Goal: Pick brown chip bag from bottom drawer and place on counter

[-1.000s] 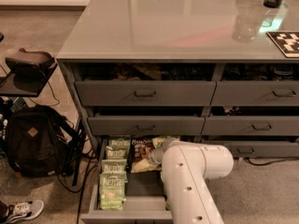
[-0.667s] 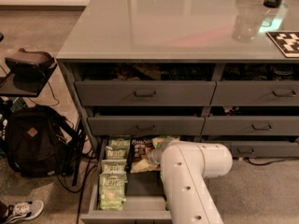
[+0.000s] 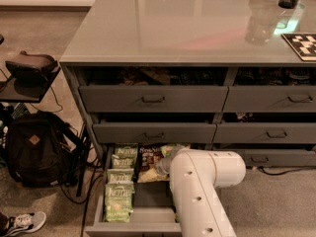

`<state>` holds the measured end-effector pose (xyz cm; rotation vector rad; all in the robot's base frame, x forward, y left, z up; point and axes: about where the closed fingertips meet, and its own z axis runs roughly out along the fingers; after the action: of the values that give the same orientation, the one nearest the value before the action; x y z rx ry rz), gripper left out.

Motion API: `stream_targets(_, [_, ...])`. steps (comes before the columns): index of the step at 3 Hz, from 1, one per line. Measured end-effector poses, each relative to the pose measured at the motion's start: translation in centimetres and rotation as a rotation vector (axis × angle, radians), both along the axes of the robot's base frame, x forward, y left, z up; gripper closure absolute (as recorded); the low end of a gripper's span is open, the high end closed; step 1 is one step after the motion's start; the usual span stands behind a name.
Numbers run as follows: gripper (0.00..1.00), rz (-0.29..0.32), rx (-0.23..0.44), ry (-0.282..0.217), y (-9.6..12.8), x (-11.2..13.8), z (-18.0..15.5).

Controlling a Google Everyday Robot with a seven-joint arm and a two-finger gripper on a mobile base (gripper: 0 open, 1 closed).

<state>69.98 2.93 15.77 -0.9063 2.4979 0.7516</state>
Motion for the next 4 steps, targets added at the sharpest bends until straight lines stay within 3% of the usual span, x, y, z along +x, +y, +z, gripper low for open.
stream_targets(4, [0.0, 0.012, -0.032, 0.022, 0.39, -1.46, -0.1])
